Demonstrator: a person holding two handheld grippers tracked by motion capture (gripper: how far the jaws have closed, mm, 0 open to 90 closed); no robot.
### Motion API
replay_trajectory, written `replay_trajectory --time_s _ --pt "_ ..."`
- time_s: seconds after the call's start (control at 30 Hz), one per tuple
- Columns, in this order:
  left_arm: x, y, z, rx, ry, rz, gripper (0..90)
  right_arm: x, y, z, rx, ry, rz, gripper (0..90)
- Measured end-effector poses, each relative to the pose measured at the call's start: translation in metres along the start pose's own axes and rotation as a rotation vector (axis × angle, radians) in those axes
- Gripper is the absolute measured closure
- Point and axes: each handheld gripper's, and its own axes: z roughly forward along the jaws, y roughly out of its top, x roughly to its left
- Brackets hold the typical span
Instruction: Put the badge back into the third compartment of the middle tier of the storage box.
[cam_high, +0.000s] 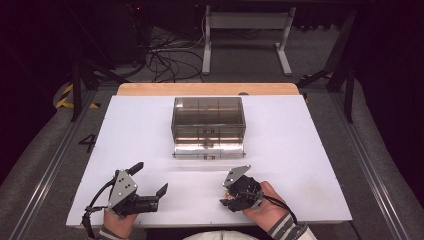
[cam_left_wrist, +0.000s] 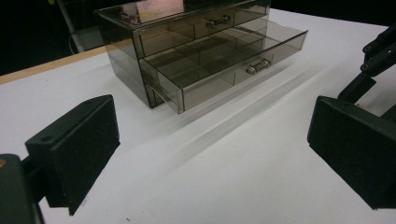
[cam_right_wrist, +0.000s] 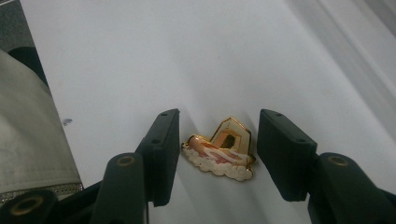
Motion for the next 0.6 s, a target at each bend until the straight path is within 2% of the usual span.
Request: replay_trajectory --time_s 0.23,0.37,0.6 --pt "-0.0005 0.0 0.0007 0.0 -0.002 -0.002 2.9 0.0026 -0.001 0.0008 -0.01 -0.022 -0.002 52.3" --pt "-0.0005 0.0002 0.0005 -0.002 -0.002 0.0 2.9 0.0031 -0.001 0.0007 -0.015 -0.02 -0.003 57.1" --pt "-0.0004 0.0 0.0003 -0.003 -0.005 -0.002 2.9 0.004 0.0 0.0006 -0.008 -0.021 -0.014 58.2"
